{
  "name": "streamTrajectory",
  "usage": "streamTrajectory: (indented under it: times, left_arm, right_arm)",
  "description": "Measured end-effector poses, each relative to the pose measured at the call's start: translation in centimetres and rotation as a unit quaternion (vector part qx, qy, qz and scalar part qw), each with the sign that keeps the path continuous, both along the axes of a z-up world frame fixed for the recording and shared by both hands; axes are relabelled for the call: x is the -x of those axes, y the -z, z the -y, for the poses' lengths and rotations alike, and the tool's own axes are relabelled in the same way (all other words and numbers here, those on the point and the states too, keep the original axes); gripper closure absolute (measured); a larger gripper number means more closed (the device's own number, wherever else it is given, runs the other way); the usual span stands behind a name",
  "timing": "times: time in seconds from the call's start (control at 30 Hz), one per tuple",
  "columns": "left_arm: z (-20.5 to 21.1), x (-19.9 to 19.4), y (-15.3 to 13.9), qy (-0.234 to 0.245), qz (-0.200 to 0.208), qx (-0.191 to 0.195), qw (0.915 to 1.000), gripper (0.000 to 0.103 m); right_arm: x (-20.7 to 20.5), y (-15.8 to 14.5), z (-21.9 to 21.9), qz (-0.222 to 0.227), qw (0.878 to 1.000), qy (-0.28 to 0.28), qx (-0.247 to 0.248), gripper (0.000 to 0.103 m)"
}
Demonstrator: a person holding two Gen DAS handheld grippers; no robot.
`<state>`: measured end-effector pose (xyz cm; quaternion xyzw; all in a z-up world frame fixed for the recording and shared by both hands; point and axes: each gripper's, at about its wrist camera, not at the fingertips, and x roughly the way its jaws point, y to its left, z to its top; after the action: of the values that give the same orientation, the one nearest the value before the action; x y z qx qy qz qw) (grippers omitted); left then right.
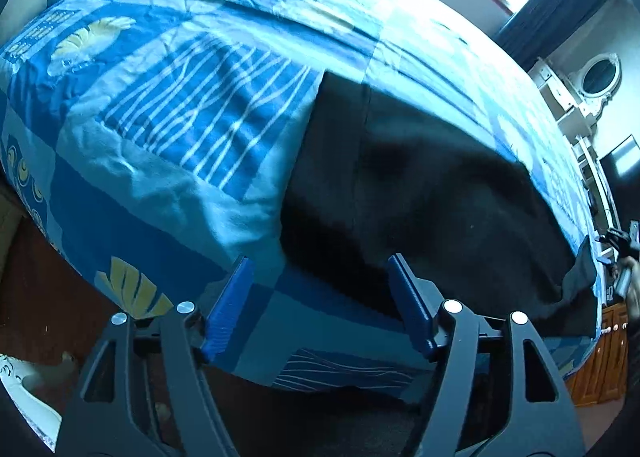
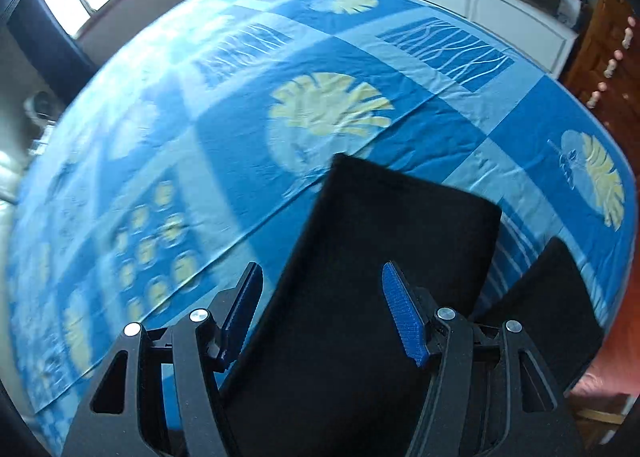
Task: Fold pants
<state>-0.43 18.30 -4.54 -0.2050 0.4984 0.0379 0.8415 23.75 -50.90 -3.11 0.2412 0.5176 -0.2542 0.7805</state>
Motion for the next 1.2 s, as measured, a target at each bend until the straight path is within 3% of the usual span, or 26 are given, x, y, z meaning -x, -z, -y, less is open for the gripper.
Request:
streamTrajectory:
  times: [0.13,0.23,0.33,0.47,0.57,0.6,0.63,0.7,0.87,1.0,1.1,1.2]
  left_arm:
    - [0.1,-0.2,0.7,-0.002,-0.009,0.003,1.0,0.033]
    - [0.0,-0.3,1.1,-0.007,-0.015,0.01,0.9998,0.032]
    - [-0.1,-0.2,1.4,-0.012,-0.021,0.018,0.9996,0.032]
    - [-0.1,-0.2,1.5,-0.009,-0.02,0.014,0.9997,0.031]
    - [0.1,-0.2,1.6,-0.009,-0.024,0.015,0.9996,0.03]
    - [0.1,-0.2,1.7,-0.008,-0.025,0.016,0.9995,0.029]
    - [0.2,-0.2,1.7,-0.008,-0.026,0.016,0.9995,0.028]
    - [0.4,-0.2,1.8,-0.005,-0.028,0.013,0.9995,0.028]
    - [0.9,-0.1,1.5,0.001,-0.027,0.01,0.9996,0.027]
    - [1.7,-0.1,0.9,0.009,-0.02,0.009,0.9997,0.027]
    - [2.6,0.0,0.1,0.019,-0.008,0.0,0.9998,0.027]
    - [3.4,0.0,-0.4,0.025,-0.002,-0.005,0.9997,0.026]
  right_arm:
    - [-1.7,3.3,1.1,-0.043,0.998,0.035,-0.028,0.038]
    - [-2.2,3.7,1.2,-0.047,0.998,0.045,-0.014,0.031]
    - [-2.4,3.0,1.2,-0.027,0.998,0.055,-0.02,0.031]
    - [-2.6,3.5,1.4,-0.044,0.998,0.051,-0.014,0.034]
    - [-2.4,3.8,1.6,-0.054,0.998,0.043,-0.002,0.055]
    - [-2.0,3.6,2.1,-0.046,0.998,0.038,-0.009,0.067]
    - [-1.6,3.3,2.4,-0.035,0.999,0.034,-0.023,0.08]
    - [-0.6,2.3,3.1,0.004,0.998,0.026,-0.061,0.094]
    - [4.8,-3.2,4.7,0.141,0.985,0.004,-0.1,0.094]
    - [12.2,-6.3,6.9,0.232,0.967,0.006,-0.109,0.094]
    - [18.3,-5.3,9.0,0.269,0.955,0.029,-0.124,0.095]
    - [23.6,-2.5,9.5,0.265,0.954,0.055,-0.132,0.095]
